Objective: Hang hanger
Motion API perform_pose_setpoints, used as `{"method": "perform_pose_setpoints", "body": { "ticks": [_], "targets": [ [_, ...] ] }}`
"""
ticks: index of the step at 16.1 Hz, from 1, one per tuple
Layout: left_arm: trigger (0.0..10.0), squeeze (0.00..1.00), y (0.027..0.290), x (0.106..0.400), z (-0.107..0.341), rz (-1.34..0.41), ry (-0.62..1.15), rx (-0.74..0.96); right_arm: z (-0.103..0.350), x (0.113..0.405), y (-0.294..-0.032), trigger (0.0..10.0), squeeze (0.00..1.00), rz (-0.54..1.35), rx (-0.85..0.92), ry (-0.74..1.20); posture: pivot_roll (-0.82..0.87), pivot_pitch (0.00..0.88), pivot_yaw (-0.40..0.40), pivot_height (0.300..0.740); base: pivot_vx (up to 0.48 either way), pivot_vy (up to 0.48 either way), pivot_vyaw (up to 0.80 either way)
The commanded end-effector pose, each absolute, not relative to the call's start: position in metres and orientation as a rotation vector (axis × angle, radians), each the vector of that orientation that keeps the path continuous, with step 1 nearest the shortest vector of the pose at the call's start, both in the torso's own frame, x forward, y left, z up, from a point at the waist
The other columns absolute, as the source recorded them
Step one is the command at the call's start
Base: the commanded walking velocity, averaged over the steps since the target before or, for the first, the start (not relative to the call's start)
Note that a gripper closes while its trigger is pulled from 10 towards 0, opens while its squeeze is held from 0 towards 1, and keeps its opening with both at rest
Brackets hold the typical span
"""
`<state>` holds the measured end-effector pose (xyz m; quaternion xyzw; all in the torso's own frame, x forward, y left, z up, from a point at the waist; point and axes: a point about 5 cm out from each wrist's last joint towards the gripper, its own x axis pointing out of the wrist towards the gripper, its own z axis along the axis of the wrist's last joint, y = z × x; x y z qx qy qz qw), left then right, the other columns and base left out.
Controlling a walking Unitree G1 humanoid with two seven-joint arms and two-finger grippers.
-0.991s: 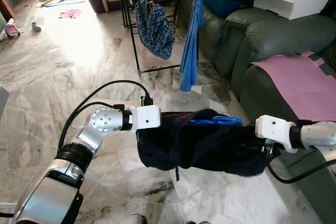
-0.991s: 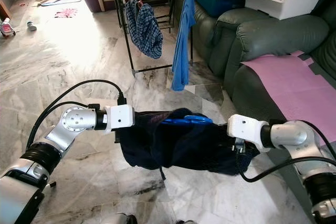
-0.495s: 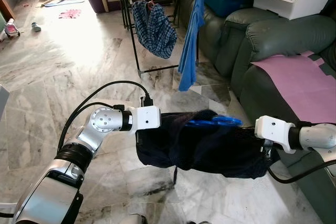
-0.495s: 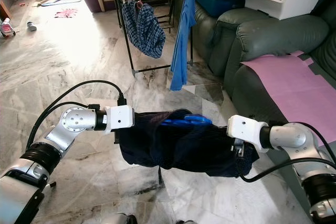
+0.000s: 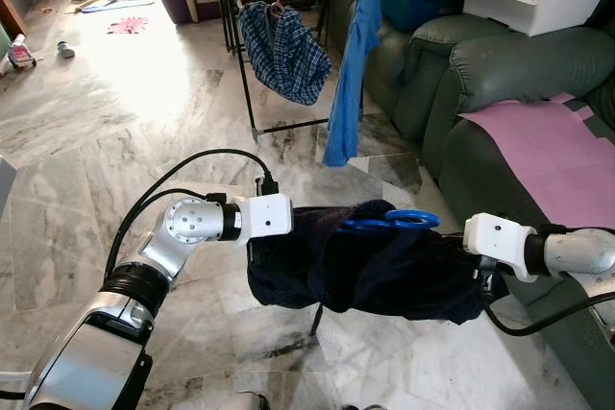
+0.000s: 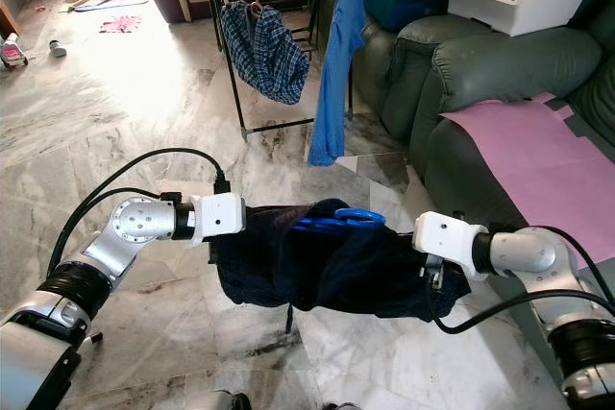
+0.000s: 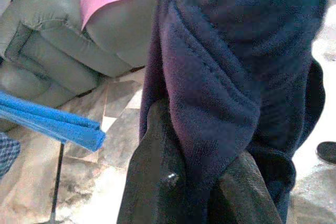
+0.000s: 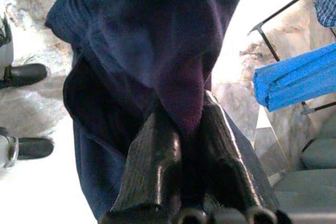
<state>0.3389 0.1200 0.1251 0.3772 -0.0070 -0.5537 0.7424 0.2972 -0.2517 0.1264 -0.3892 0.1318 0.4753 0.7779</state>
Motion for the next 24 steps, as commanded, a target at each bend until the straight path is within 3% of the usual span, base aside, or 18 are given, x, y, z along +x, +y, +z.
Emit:
{"method": "perform_pose_setpoints", "body": {
  "ticks": [1, 2, 6, 11, 24],
  "targets": [
    [10.0, 0.37, 0.118, 0.347, 0.139, -1.145, -0.071, 0.763, 0.124, 0.296, -0.251, 0.0, 0.00, 1.013, -0.811, 0.270, -0.03, 0.082, -0.015, 0.740, 0.000, 0.000, 0.00],
    [10.0, 1.00, 0.118, 0.348, 0.138, -1.131, -0.059, 0.722, 0.122, 0.295, -0.251, 0.0, 0.00, 1.010, -0.811, 0.272, -0.03, 0.082, -0.015, 0.740, 0.000, 0.000, 0.00],
    [10.0, 1.00, 0.117, 0.342, 0.136, -1.145, -0.102, 0.743, 0.116, 0.301, -0.256, 0.0, 0.00, 0.909, -0.835, 0.303, -0.03, 0.083, -0.017, 0.740, 0.000, 0.000, 0.00],
    [10.0, 1.00, 0.127, 0.331, 0.129, -1.021, -0.162, 0.586, 0.100, 0.305, -0.253, 0.0, 0.00, 0.745, -0.769, 0.349, -0.02, 0.084, -0.007, 0.740, 0.000, 0.000, 0.00],
    [10.0, 1.00, 0.129, 0.330, 0.128, -1.009, -0.163, 0.570, 0.099, 0.305, -0.253, 0.0, 0.00, 0.735, -0.764, 0.356, -0.02, 0.084, -0.005, 0.740, 0.000, 0.000, 0.00]
  ]
}}
